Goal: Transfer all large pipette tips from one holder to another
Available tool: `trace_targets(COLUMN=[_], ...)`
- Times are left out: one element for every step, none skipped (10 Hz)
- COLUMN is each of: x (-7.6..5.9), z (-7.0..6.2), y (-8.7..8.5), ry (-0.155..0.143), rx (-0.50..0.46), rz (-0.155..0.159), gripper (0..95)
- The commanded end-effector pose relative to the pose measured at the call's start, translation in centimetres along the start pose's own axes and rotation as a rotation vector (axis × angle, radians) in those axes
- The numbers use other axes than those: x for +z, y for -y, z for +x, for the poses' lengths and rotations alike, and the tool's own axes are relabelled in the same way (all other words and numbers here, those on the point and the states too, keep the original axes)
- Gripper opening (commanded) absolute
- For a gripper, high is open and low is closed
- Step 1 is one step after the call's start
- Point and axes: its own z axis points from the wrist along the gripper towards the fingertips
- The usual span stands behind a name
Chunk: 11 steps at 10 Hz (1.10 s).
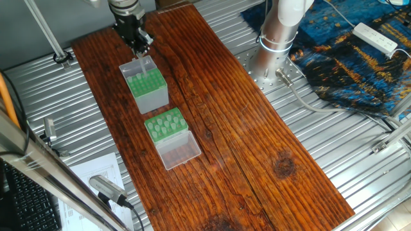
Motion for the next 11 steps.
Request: trace_targets(x=[-0.9,-1.1,-1.2,-1.2,-1.2,-1.0,-0.9,-0.6,-0.3,0.2,0.5], z=[-0.1,-0.3,-0.6,-1.0,-1.3,-1.9,-2.3,-2.5,-2.6,-2.6,-2.7], y=[-1.4,-2.0,-2.5,-3.2,-3.7,-4.4,-4.9,-5.5,-5.9,-6.2,-6.6], ry=[0.033,0.051,0.062,0.065,0.064,0.067,0.067,0.068,0.072,0.079,0.089], rx=[0.019,0.028,0.036,0.068,0.079,0.095,0.106,0.123,0.126,0.138,0.153], rz=[-0.040,-0.076,-0.096,-0.099,-0.099,-0.104,-0.105,-0.107,-0.107,-0.116,-0.126], gripper=[0.0,0.0,0.0,0.0,0.0,0.0,0.0,0.0,0.0,0.0,0.0])
